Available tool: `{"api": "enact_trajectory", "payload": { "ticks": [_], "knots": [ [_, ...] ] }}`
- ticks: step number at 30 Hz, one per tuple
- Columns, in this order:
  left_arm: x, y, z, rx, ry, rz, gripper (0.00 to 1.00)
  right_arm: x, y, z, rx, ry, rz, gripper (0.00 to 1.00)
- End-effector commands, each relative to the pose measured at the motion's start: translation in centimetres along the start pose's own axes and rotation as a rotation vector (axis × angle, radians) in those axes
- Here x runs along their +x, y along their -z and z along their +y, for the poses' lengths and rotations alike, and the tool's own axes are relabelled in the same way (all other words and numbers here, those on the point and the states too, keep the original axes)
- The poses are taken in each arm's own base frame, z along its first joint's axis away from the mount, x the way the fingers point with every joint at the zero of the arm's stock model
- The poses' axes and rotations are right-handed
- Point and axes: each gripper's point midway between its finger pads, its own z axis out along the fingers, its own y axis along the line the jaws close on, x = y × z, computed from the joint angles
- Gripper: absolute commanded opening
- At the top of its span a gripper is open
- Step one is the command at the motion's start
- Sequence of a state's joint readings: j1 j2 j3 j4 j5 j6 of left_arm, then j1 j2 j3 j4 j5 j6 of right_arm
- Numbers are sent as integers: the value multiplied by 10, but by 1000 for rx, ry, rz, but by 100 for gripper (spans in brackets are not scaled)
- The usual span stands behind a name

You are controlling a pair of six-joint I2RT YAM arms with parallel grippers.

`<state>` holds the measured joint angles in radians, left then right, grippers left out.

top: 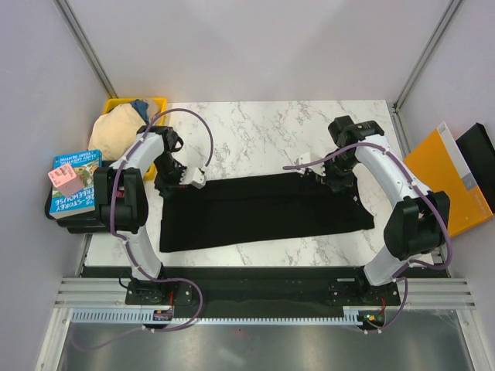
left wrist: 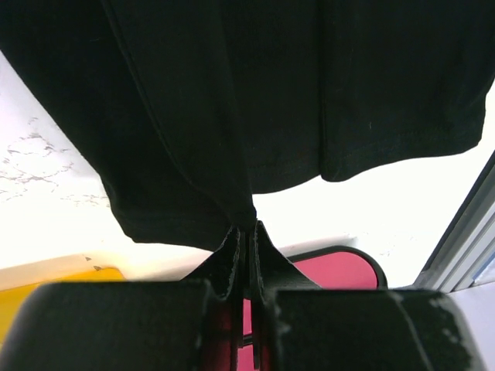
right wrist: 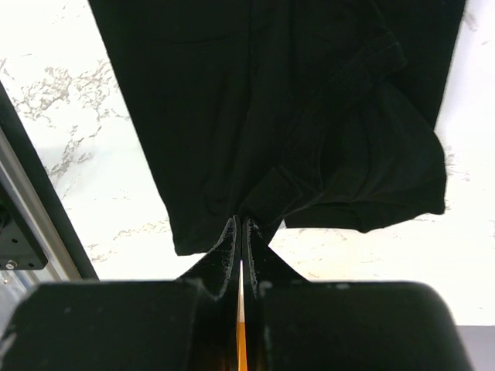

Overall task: Fold and stack the t-shirts
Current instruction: Fold the other side of the tshirt into a rectangle

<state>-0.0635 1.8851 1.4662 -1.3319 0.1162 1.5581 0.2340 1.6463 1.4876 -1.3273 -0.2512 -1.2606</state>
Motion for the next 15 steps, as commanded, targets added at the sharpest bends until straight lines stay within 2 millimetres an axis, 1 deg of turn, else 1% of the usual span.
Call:
{"api": "enact_trajectory", "payload": {
  "ticks": [1, 8, 12, 15],
  "knots": [
    [10, 4, -48, 200, -25, 55, 2, 5, 6, 16, -22, 48, 20, 0],
    [7, -2, -58, 239, -36, 37, 2, 11, 1, 21, -40, 74, 42, 0],
    [9, -6, -61, 265, -41, 48, 9, 13, -1, 22, -53, 83, 48, 0],
    [8, -9, -64, 282, -44, 47, 9, 14, -4, 26, -70, 101, 60, 0]
  ]
}}
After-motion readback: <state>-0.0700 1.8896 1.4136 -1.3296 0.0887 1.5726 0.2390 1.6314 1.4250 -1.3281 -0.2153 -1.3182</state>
